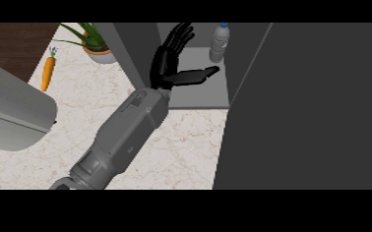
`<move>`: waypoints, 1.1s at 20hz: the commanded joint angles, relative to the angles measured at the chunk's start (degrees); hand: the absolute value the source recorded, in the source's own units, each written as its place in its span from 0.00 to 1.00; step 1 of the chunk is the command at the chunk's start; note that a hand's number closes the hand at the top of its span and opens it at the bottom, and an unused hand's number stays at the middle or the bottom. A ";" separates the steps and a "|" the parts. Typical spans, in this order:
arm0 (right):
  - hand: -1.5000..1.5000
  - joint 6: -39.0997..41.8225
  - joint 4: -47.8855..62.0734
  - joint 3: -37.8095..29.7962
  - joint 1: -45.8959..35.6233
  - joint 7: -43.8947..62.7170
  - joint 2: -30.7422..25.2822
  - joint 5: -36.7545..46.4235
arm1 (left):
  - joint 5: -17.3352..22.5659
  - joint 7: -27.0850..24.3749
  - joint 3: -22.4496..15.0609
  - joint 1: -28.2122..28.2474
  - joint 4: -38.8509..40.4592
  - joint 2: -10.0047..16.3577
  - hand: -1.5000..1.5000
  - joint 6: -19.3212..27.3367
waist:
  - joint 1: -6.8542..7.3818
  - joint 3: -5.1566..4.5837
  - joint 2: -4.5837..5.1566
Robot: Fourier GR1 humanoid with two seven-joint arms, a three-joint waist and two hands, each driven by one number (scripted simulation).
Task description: Pick up the bottled water, place it into the cabinet and close the cabinet
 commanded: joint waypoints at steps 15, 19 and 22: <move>1.00 5.20 -5.72 13.03 -0.25 10.03 -7.36 5.91 | -5.42 8.98 -9.61 38.26 -47.71 13.69 1.00 6.28 | 1.00 -0.02 -0.12; 1.00 4.06 -5.74 14.34 -6.71 16.54 -4.00 1.81 | -5.05 9.92 -8.74 45.73 -56.59 18.08 1.00 4.63 | 1.05 -0.03 0.18; 1.00 2.90 -2.07 20.86 -9.94 17.81 -1.19 6.83 | -6.70 6.89 -10.00 52.46 -60.70 18.88 1.00 5.09 | 1.13 -0.06 0.11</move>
